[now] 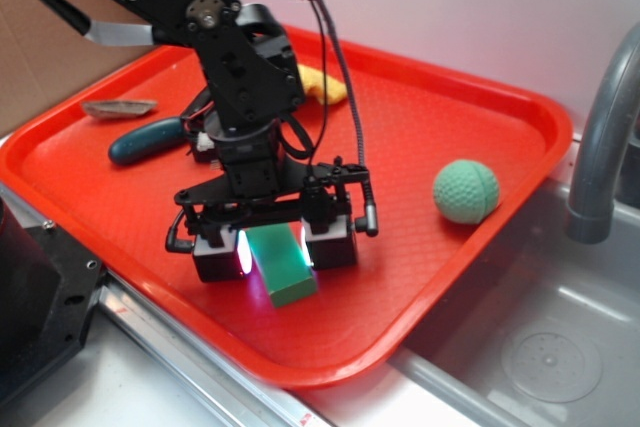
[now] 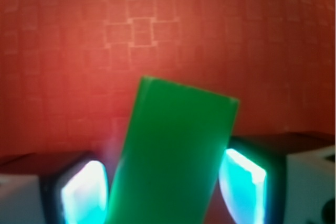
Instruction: Grab the green block.
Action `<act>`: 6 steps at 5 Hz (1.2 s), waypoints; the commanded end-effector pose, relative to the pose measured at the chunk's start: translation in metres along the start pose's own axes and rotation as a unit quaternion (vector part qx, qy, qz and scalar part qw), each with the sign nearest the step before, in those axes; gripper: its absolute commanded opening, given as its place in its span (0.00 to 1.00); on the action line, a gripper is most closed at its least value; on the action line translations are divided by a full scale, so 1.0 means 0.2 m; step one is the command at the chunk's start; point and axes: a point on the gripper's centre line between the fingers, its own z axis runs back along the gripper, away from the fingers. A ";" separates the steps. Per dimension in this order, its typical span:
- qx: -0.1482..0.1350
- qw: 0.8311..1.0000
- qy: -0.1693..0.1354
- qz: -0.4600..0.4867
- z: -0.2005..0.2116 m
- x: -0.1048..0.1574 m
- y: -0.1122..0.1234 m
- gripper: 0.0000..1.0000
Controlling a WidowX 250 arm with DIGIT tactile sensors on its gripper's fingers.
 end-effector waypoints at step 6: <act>-0.044 0.932 -0.020 -0.359 1.18 0.45 0.19 0.00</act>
